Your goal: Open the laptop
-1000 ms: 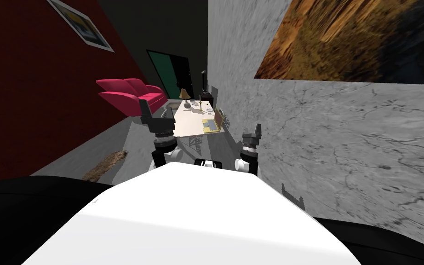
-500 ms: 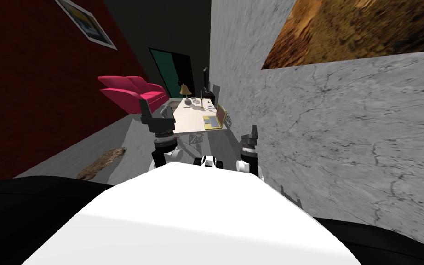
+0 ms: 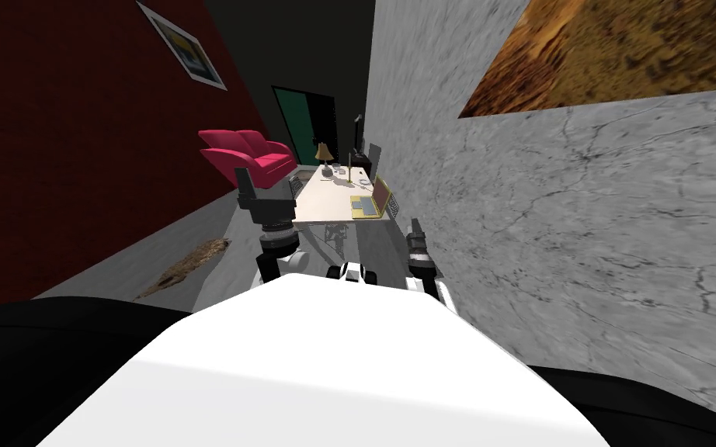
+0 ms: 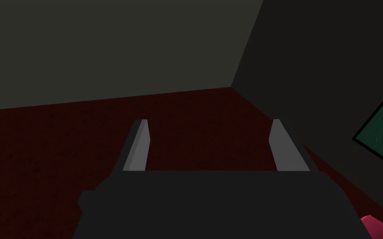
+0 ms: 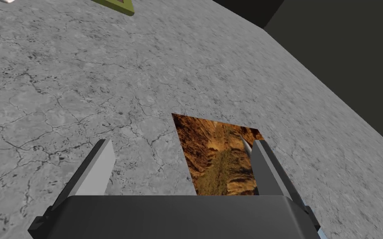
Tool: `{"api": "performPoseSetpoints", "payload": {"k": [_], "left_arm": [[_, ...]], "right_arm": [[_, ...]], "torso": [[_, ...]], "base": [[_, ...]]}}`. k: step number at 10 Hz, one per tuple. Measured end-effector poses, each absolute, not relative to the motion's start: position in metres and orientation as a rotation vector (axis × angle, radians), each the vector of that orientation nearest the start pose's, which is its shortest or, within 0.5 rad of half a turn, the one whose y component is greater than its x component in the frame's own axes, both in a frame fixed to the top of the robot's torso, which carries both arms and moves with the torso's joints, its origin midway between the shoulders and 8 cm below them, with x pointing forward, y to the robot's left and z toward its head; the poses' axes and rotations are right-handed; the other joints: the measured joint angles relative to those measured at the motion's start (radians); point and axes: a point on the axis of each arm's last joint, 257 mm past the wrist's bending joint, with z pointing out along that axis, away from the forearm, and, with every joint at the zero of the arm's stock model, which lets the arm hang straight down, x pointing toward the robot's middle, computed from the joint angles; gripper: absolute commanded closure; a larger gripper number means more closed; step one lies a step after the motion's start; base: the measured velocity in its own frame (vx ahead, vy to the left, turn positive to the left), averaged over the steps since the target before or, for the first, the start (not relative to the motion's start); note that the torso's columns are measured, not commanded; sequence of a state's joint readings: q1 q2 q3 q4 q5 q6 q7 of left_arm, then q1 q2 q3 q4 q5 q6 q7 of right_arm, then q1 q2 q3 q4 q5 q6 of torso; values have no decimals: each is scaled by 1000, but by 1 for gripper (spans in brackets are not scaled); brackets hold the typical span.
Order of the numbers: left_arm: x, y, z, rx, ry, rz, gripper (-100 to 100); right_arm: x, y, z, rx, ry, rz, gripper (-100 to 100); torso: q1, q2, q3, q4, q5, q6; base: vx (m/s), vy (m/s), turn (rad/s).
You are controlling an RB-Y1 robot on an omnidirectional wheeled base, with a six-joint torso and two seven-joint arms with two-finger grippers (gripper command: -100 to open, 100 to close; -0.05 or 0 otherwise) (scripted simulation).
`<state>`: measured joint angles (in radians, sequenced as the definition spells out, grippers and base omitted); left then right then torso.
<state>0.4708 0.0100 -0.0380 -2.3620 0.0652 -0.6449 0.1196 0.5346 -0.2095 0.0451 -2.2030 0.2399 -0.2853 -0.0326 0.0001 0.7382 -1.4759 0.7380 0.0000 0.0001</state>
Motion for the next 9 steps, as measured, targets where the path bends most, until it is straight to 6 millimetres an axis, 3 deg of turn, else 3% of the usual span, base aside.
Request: {"api": "performPoseSetpoints", "payload": {"k": [3, 9], "left_arm": [[298, 265, 91, -523, 374, -1556, 0], [298, 265, 91, -523, 374, -1556, 0]], "right_arm": [[388, -259, -129, 533, 1311, 879, -100], [385, -299, -198, 358, 1566, 527, -100]], "torso": [[0, 0, 0, 0, 0, 0], [0, 0, 0, 0, 0, -1]], "base": [[-11, 22, 161], [-6, 18, 176]]}}
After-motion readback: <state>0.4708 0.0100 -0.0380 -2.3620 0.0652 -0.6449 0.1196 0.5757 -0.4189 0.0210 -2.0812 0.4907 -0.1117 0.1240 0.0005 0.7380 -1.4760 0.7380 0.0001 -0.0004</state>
